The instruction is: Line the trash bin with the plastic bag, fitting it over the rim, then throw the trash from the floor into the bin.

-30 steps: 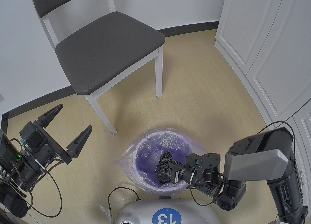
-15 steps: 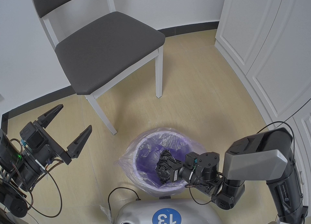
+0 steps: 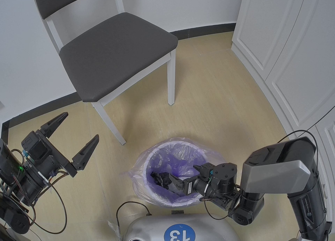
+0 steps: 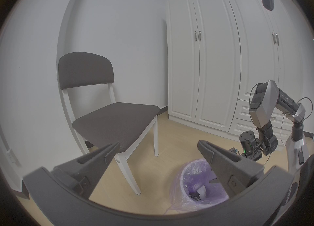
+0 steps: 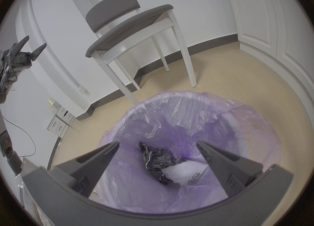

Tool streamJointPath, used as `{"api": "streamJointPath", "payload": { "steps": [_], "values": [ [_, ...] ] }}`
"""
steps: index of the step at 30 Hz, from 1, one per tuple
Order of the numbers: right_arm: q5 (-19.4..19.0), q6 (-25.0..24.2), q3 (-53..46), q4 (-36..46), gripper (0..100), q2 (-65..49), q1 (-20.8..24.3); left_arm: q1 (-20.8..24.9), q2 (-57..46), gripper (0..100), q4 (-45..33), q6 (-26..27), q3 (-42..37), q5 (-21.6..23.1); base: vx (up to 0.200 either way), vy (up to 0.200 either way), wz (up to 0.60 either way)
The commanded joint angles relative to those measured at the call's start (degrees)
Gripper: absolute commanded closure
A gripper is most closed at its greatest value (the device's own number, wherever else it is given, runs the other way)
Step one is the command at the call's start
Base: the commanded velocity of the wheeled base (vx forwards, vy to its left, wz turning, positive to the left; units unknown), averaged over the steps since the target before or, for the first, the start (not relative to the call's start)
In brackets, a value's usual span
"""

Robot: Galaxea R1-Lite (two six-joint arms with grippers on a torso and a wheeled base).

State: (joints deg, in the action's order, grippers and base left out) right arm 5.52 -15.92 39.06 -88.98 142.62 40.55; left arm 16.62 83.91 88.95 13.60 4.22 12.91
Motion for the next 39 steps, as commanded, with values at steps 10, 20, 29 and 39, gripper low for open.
{"api": "streamJointPath", "payload": {
  "steps": [10,20,29,39],
  "values": [
    [-0.8,8.5,-5.3,-0.1,0,-10.8,-8.0,0.0,0.2,0,0.8,0.0,-0.1,0.0,0.000,0.000,0.00],
    [-6.9,15.7,-7.5,16.9,0,-17.0,-20.1,0.0,0.8,0,0.6,0.0,-0.2,0.0,0.000,0.000,0.00],
    [-8.7,20.5,-7.8,19.7,0,-11.1,-20.8,0.0,1.7,0,0.7,0.0,-0.4,-0.1,0.000,0.000,0.00],
    [-8.6,19.8,-1.5,19.0,0,-0.9,-20.6,0.0,8.1,0,1.0,-0.3,-0.5,-0.2,0.000,0.000,0.00]
  ]
}}
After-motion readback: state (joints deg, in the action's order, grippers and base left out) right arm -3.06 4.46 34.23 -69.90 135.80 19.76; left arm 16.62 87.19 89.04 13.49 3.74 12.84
